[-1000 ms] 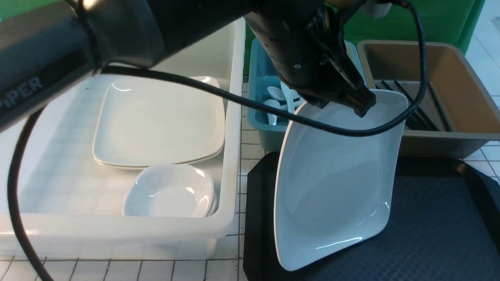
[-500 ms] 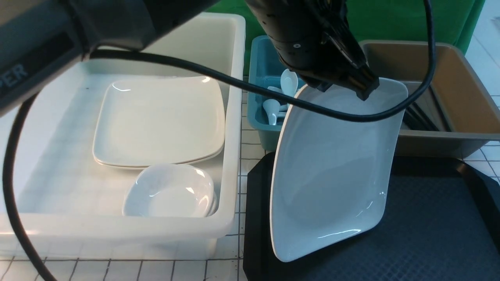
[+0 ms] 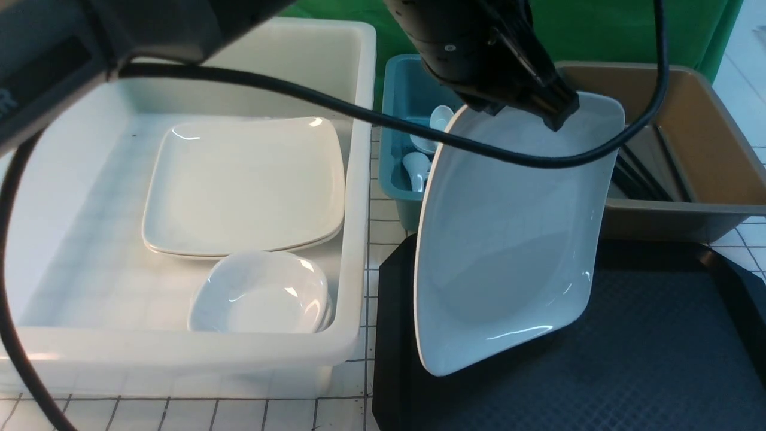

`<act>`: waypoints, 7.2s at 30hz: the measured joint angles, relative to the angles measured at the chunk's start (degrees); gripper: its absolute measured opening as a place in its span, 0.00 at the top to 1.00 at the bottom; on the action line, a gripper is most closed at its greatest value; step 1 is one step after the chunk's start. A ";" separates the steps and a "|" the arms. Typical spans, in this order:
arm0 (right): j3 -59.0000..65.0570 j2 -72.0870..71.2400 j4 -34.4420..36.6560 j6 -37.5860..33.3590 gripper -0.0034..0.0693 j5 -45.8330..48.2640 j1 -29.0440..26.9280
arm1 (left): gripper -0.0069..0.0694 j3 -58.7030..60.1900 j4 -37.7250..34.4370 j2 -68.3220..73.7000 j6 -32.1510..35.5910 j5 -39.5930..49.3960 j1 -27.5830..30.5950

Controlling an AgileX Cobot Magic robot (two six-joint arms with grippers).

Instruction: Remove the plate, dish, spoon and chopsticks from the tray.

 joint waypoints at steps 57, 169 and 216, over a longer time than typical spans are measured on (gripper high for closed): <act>-5.89 14.71 11.19 -7.13 0.94 -5.50 0.00 | 0.87 -13.79 -10.16 -5.35 -0.62 0.55 39.23; -53.71 58.81 22.52 -20.04 0.95 6.48 10.26 | 0.40 49.80 -23.32 -0.16 2.55 -49.29 52.01; 30.61 -37.75 -37.06 34.24 0.89 -43.04 10.38 | 0.90 86.56 -31.51 -87.55 12.91 -31.42 51.37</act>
